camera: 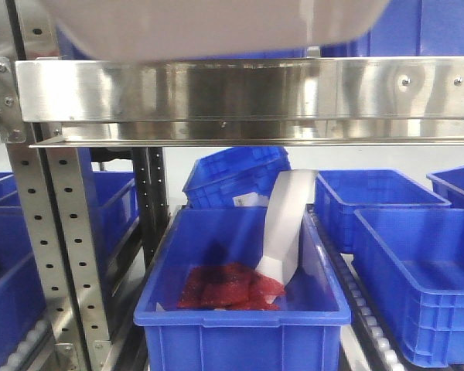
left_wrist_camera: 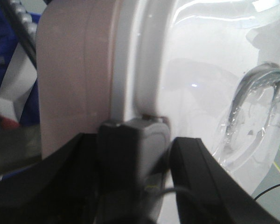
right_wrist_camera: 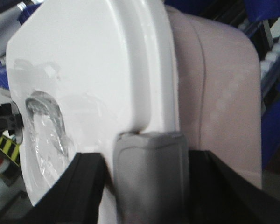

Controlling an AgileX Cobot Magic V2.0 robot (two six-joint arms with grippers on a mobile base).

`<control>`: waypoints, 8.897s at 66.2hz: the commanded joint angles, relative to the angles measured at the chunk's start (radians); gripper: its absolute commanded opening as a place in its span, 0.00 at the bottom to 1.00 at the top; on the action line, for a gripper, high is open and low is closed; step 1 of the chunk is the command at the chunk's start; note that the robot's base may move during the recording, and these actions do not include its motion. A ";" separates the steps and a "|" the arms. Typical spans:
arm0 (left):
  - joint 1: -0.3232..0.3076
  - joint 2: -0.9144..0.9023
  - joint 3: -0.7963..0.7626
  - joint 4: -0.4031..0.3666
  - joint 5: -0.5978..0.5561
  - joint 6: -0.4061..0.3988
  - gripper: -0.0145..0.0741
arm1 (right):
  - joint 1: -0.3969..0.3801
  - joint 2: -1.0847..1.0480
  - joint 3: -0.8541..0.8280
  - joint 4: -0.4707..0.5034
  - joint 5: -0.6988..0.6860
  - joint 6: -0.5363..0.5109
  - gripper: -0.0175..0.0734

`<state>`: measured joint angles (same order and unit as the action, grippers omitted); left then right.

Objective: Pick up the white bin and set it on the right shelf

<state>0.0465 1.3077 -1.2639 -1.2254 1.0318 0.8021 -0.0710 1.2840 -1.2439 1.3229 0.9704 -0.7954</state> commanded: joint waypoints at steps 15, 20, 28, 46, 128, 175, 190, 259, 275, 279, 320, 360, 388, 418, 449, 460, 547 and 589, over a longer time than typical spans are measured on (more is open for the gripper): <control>-0.033 0.198 -0.256 -0.201 0.034 0.022 0.26 | 0.036 0.142 -0.208 0.298 0.153 0.013 0.55; -0.033 0.256 -0.307 -0.232 0.033 0.022 0.26 | 0.036 0.194 -0.254 0.317 0.154 0.013 0.55; -0.035 0.340 -0.397 -0.237 0.015 0.022 0.26 | 0.036 0.273 -0.321 0.332 0.145 0.013 0.55; -0.074 0.464 -0.533 -0.245 -0.059 0.022 0.35 | 0.036 0.391 -0.376 0.362 0.109 0.013 0.55; -0.003 0.513 -0.544 -0.233 -0.160 0.022 0.60 | -0.066 0.456 -0.376 0.315 -0.129 -0.002 0.79; -0.024 0.425 -0.544 0.214 -0.295 -0.321 0.03 | -0.028 0.358 -0.376 0.150 -0.382 0.048 0.27; -0.099 0.276 -0.544 0.549 -0.539 -0.410 0.03 | 0.119 0.231 -0.363 -0.242 -0.733 0.062 0.27; -0.136 -0.366 0.553 0.650 -1.277 -0.409 0.03 | 0.273 -0.319 0.510 -0.259 -1.311 -0.044 0.26; -0.136 -0.590 0.675 0.677 -1.276 -0.401 0.03 | 0.273 -0.551 0.653 -0.259 -1.319 -0.044 0.26; -0.136 -0.642 0.695 0.677 -1.260 -0.401 0.03 | 0.273 -0.615 0.690 -0.259 -1.318 -0.044 0.26; -0.136 -0.827 0.717 0.673 -1.024 -0.401 0.03 | 0.273 -0.865 0.834 -0.259 -1.090 -0.044 0.26; -0.136 -0.827 0.717 0.673 -1.024 -0.401 0.03 | 0.271 -0.875 0.838 -0.259 -1.039 -0.044 0.26; -0.136 -0.827 0.717 0.673 -1.024 -0.401 0.03 | 0.066 -1.062 0.965 -0.868 -1.019 0.448 0.26; -0.136 -0.827 0.717 0.673 -1.024 -0.401 0.03 | 0.016 -1.309 1.214 -1.323 -0.986 0.813 0.26; -0.136 -0.825 0.717 0.673 -1.010 -0.401 0.03 | 0.045 -1.313 1.272 -1.333 -1.031 0.813 0.26; -0.136 -0.825 0.717 0.673 -1.010 -0.401 0.03 | 0.045 -1.313 1.272 -1.333 -1.053 0.813 0.26; -0.136 -1.266 1.027 1.127 -0.905 -0.724 0.03 | 0.045 -1.313 1.272 -1.333 -1.049 0.813 0.26; -0.133 -1.329 1.293 1.138 -1.096 -0.724 0.03 | 0.045 -1.313 1.272 -1.333 -1.048 0.813 0.26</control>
<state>-0.0829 -0.0116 0.0281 -0.0757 0.0384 0.0892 -0.0259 -0.0107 0.0288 0.0000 0.0121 0.0195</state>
